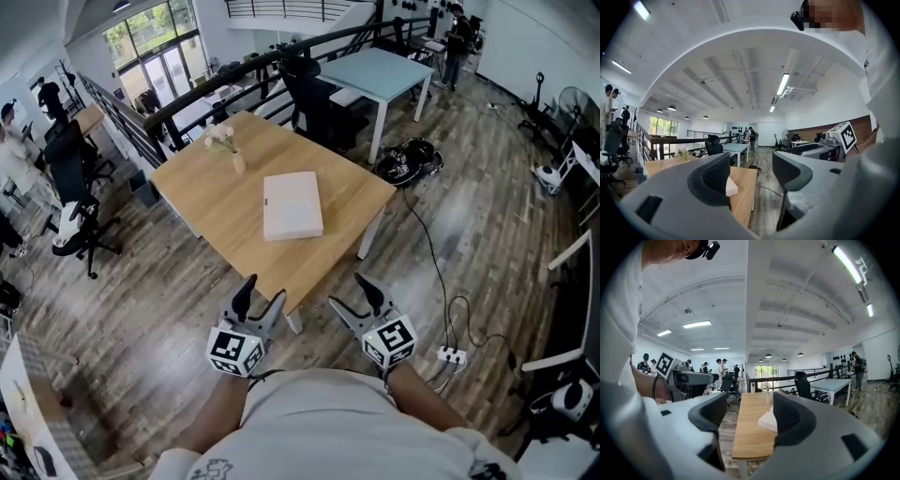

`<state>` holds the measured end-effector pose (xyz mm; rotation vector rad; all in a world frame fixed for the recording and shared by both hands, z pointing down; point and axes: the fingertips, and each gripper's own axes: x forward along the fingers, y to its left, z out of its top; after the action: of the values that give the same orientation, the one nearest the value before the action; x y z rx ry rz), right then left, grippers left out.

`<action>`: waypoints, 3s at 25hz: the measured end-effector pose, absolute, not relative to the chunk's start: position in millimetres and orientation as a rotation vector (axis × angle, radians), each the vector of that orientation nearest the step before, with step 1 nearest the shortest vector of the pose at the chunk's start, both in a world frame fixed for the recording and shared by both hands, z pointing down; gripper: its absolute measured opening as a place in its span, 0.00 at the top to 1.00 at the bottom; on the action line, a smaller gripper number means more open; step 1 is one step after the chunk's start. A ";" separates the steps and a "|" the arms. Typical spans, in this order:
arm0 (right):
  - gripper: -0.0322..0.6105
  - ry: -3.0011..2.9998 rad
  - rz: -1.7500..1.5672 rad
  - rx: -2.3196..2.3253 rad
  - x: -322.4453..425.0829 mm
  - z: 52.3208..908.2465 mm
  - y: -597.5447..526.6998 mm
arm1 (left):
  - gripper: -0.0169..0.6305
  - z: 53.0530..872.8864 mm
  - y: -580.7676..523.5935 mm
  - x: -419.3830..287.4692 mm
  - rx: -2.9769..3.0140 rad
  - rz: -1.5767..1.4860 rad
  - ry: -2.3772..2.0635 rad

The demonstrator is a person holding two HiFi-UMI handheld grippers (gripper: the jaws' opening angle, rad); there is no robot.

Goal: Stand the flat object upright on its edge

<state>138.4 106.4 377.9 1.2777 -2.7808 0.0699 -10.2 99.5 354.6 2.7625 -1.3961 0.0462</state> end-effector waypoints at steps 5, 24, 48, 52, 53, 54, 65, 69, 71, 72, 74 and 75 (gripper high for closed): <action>0.44 -2.789 0.096 1.285 147.2 382.7 98.1 | 0.55 357.5 88.5 2.9 2.767 0.069 -1.383; 0.42 -2.719 0.143 1.372 96.2 388.4 6.4 | 0.55 363.7 -12.5 -44.8 2.786 0.074 -1.264; 0.41 -2.658 0.247 1.394 -3.3 410.4 -85.0 | 0.55 389.7 -95.3 -141.1 2.740 0.074 -1.180; 0.41 -2.664 0.259 1.371 -9.1 415.8 -96.7 | 0.55 396.1 -103.0 -146.9 2.720 0.083 -1.191; 0.41 -2.664 0.266 1.364 -10.4 417.3 -99.9 | 0.55 396.6 -105.8 -148.4 2.716 0.084 -1.196; 0.41 -2.665 0.273 1.358 -11.5 418.5 -103.5 | 0.55 396.7 -109.1 -149.6 2.714 0.085 -1.201; 0.41 -2.647 0.339 1.344 12.0 433.2 -142.1 | 0.55 406.3 -152.4 -139.5 2.679 0.120 -1.235; 0.41 -2.629 0.364 1.342 30.7 440.6 -163.9 | 0.55 414.2 -168.1 -124.7 2.653 0.137 -1.222; 0.41 -2.617 0.381 1.345 42.1 445.2 -176.7 | 0.55 418.9 -177.2 -116.5 2.640 0.149 -1.220; 0.41 -2.612 0.390 1.340 46.6 447.6 -182.9 | 0.55 421.6 -182.4 -113.2 2.632 0.158 -1.221; 0.41 -2.604 0.401 1.323 53.3 452.7 -194.9 | 0.55 428.0 -194.0 -107.5 2.616 0.178 -1.222; 0.41 -2.600 0.406 1.313 56.4 455.6 -200.9 | 0.55 431.3 -200.2 -105.0 2.606 0.186 -1.224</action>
<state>56.4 -200.9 455.6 1.3133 -2.6001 0.4063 -105.0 -200.2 431.3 2.6061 -1.2238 0.1864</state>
